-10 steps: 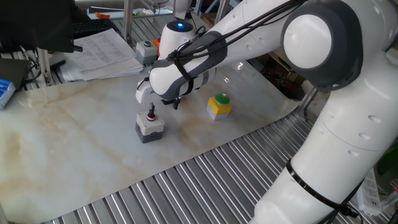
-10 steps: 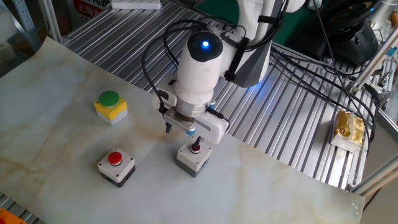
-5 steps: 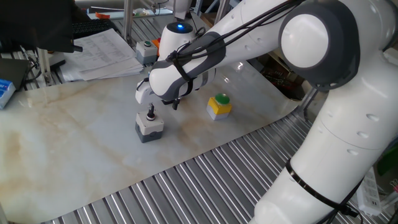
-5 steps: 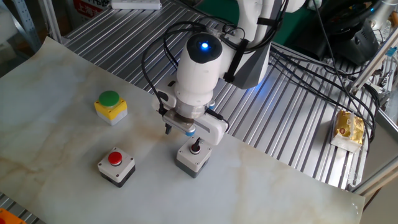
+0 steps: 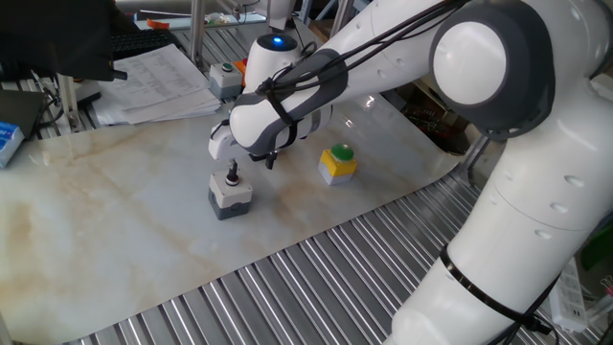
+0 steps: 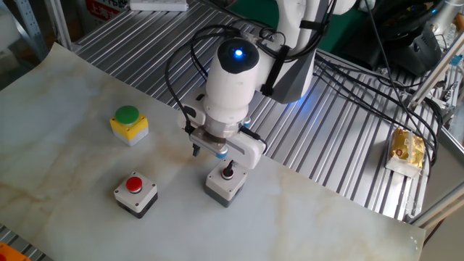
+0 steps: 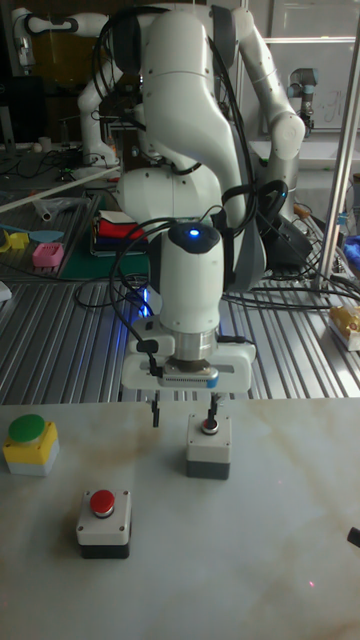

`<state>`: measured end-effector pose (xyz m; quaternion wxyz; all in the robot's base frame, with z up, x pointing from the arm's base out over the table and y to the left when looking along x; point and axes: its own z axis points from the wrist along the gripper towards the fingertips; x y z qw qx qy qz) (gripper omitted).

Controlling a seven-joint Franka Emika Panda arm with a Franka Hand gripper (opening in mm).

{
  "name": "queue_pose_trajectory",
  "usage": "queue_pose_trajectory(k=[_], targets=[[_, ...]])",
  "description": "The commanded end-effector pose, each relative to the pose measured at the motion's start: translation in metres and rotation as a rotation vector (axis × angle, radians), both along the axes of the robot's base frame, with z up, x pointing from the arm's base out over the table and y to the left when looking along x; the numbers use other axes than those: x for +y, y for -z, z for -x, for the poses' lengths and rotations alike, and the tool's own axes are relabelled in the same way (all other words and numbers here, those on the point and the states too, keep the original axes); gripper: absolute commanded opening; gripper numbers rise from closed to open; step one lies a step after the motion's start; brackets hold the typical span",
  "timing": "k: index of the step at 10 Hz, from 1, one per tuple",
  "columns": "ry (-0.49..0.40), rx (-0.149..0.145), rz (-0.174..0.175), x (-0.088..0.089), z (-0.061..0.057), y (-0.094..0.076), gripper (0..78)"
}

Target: Press three buttons from left to right in sequence

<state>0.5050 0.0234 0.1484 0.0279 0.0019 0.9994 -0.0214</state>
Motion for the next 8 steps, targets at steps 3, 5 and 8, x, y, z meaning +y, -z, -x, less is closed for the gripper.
queue_pose_trajectory(k=[3,5,8], targets=[[0.012,0.025,-0.004,-0.007,0.004,-0.04,77.4],[0.019,0.025,-0.005,-0.008,0.0,-0.048,77.4],[0.025,0.047,-0.014,-0.015,-0.011,-0.076,77.4]])
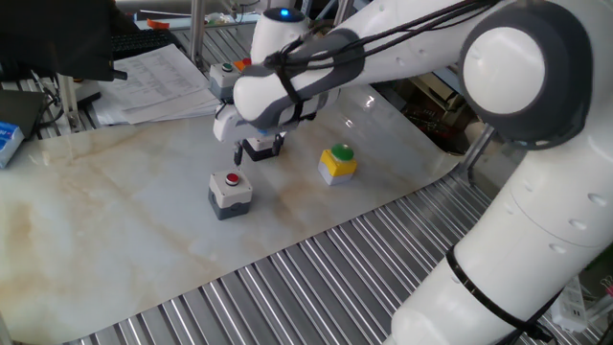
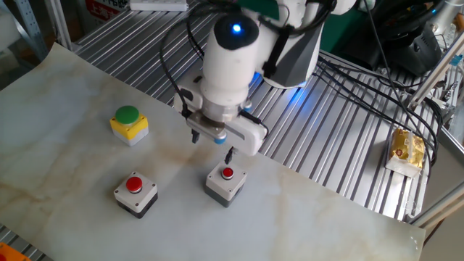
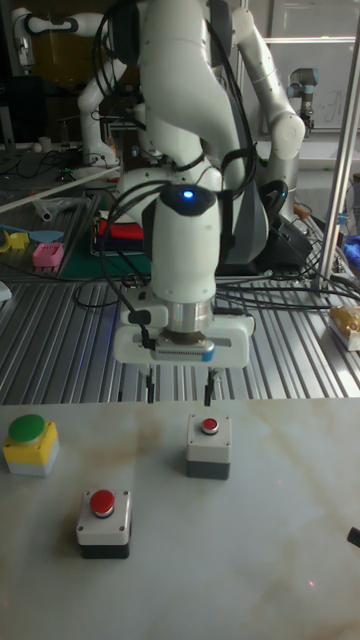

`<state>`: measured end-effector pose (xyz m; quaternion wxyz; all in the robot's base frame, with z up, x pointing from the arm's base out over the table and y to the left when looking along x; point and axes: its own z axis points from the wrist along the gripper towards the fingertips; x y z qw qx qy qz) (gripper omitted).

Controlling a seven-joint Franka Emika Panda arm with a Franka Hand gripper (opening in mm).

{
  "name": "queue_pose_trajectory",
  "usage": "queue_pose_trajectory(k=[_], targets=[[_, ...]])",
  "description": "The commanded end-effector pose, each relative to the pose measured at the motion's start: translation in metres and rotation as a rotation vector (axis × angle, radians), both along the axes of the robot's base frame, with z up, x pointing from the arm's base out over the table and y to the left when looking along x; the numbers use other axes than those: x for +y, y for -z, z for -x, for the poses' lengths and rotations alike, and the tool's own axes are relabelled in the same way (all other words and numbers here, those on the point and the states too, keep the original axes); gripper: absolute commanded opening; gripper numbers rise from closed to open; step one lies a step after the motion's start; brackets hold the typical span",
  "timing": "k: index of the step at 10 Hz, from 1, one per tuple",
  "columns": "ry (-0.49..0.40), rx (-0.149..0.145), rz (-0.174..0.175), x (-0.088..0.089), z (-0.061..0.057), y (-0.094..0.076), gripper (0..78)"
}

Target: Press three buttons from left to right in sequence

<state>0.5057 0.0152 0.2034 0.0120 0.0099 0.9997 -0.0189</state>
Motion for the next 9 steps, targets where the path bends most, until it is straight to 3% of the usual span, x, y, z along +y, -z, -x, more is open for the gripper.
queue_pose_trajectory(k=[1,3,5,9], targets=[[0.004,0.021,-0.008,-0.009,-0.014,-0.026,77.4],[-0.003,0.031,-0.008,-0.013,-0.022,-0.038,77.4],[0.006,0.021,-0.029,-0.018,-0.031,-0.047,77.4],[-0.028,0.014,-0.03,-0.028,-0.043,-0.061,77.4]])
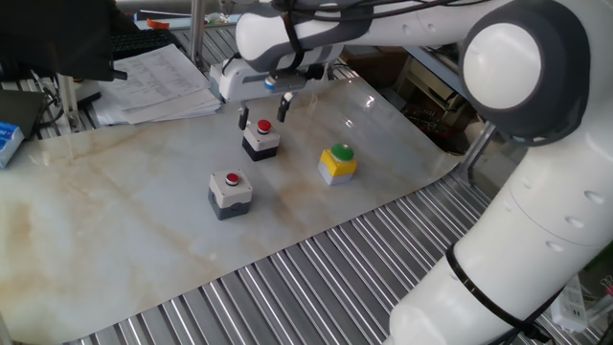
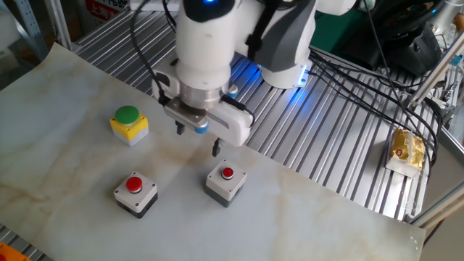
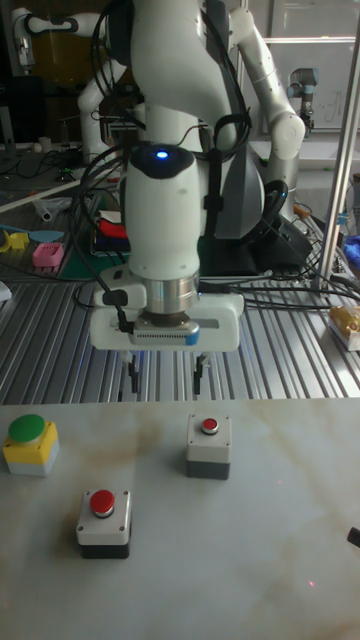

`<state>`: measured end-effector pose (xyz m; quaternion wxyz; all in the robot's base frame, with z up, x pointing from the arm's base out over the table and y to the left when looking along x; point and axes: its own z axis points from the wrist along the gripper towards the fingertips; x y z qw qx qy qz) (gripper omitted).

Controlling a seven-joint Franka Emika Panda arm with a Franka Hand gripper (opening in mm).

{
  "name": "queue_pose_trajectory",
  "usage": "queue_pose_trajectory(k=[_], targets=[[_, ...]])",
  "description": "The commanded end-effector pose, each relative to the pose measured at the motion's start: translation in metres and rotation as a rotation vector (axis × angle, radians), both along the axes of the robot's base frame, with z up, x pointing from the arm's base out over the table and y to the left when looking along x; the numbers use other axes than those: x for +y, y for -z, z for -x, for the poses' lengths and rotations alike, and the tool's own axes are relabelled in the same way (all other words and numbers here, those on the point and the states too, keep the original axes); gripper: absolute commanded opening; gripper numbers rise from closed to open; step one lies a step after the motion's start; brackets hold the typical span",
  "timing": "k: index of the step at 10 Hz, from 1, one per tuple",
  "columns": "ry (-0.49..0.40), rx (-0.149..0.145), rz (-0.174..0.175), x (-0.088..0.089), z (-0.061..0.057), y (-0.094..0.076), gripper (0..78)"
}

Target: Press three buttons from left to right in sequence

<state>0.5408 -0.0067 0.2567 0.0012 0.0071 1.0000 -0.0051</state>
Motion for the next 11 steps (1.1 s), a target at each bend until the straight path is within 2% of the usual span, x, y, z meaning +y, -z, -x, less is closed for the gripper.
queue_pose_trajectory(k=[1,6,11], targets=[[-0.039,-0.007,-0.002,-0.0086,-0.0115,-0.0084,77.4],[-0.066,-0.013,-0.002,-0.016,-0.0153,-0.0047,77.4],[-0.083,-0.014,0.006,-0.0161,-0.0151,-0.0049,77.4]])
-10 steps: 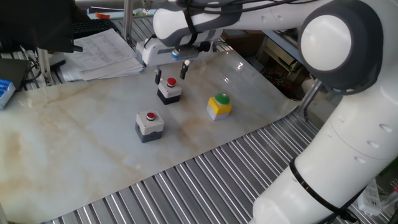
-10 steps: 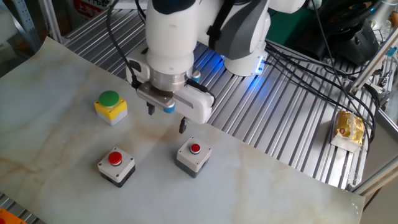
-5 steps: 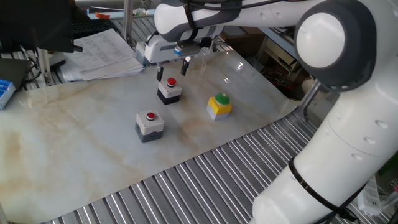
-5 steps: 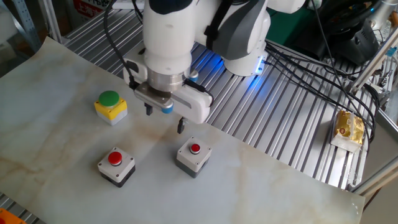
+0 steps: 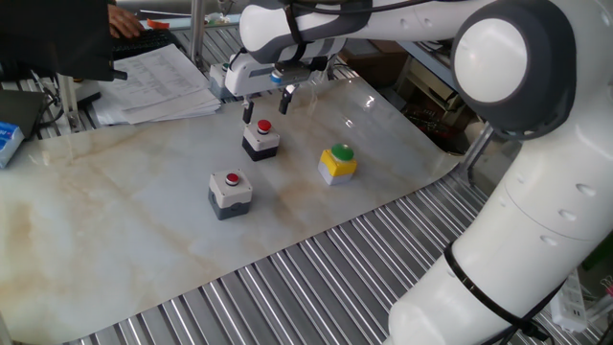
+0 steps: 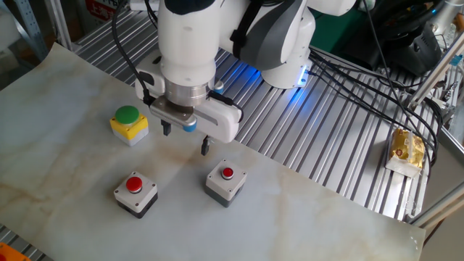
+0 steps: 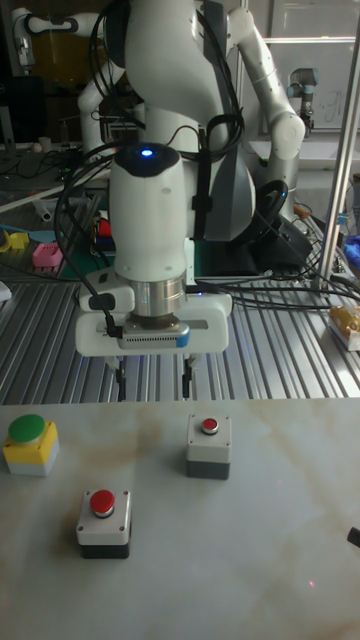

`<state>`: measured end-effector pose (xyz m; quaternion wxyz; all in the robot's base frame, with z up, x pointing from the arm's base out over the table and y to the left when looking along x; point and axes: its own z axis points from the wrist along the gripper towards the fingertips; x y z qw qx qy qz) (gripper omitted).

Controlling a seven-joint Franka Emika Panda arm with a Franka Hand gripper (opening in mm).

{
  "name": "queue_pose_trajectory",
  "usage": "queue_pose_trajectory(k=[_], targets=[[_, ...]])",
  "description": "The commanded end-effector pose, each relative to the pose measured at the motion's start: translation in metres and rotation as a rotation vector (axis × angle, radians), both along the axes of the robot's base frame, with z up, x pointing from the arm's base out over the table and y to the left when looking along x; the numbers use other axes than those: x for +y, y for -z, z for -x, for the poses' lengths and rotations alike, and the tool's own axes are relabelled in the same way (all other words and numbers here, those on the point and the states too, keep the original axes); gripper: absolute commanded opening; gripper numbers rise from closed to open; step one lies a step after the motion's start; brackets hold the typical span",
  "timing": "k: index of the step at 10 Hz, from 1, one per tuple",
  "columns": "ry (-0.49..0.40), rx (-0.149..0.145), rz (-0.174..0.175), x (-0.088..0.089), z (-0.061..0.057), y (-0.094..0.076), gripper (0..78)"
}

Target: Press three buttons from left to right in sequence

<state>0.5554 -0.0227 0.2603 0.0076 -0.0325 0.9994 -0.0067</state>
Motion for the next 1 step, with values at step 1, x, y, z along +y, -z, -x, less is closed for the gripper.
queue_pose_trajectory(k=[1], targets=[[-0.003,-0.002,0.002,-0.0002,-0.0006,-0.0014,1.3]])
